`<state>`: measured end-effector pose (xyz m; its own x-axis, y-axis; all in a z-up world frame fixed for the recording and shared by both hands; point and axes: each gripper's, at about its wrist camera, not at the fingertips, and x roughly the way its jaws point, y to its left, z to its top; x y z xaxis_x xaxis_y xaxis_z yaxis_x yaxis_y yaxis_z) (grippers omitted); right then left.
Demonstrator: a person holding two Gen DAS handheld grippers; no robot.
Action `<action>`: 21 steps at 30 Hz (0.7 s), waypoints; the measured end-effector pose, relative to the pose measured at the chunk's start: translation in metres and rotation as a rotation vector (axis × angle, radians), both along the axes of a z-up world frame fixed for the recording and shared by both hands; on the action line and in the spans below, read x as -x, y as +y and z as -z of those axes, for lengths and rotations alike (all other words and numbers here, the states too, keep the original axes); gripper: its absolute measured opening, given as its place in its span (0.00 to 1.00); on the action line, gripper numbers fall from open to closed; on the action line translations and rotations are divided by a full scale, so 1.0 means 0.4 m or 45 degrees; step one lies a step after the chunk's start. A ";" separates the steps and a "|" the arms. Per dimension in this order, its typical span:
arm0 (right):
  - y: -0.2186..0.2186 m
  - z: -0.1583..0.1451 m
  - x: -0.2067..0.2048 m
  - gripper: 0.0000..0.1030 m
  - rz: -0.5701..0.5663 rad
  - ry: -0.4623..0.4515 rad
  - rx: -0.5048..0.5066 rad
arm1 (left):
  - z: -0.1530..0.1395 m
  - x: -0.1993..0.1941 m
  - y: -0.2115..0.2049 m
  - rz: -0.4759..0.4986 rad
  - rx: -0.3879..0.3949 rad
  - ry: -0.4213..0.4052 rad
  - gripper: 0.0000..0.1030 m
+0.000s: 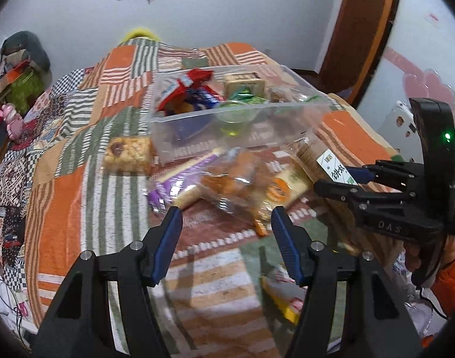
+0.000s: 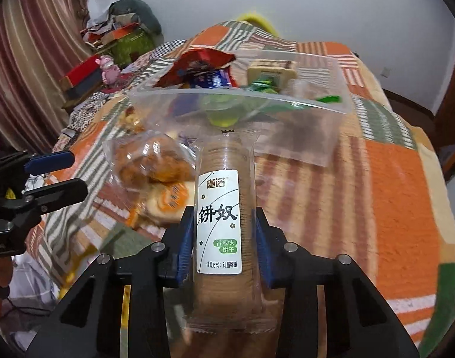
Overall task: Organize snacks
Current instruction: 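Grasp the cylindrical biscuit roll with the right gripper, then grasp the yellow chip bag with the left gripper while the right lifts the biscuit roll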
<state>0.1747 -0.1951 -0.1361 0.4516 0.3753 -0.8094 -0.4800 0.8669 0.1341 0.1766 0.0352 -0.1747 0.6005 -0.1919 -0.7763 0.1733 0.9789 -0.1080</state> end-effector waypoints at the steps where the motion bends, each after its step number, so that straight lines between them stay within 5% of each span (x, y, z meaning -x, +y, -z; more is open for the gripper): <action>1: -0.013 -0.002 0.003 0.33 0.010 0.005 -0.002 | 0.000 0.007 -0.013 0.017 0.004 0.003 0.62; 12: -0.129 -0.021 0.069 0.31 0.118 0.013 -0.010 | 0.030 0.086 -0.108 0.138 0.040 0.084 0.79; 21: -0.144 -0.016 0.090 0.34 0.135 0.045 -0.035 | 0.085 0.098 -0.134 0.147 -0.017 0.150 0.80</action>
<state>0.1388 -0.2526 -0.1298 0.4614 0.3489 -0.8157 -0.3804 0.9084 0.1733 0.1374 -0.0183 -0.2088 0.4796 -0.2441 -0.8429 0.2719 0.9546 -0.1217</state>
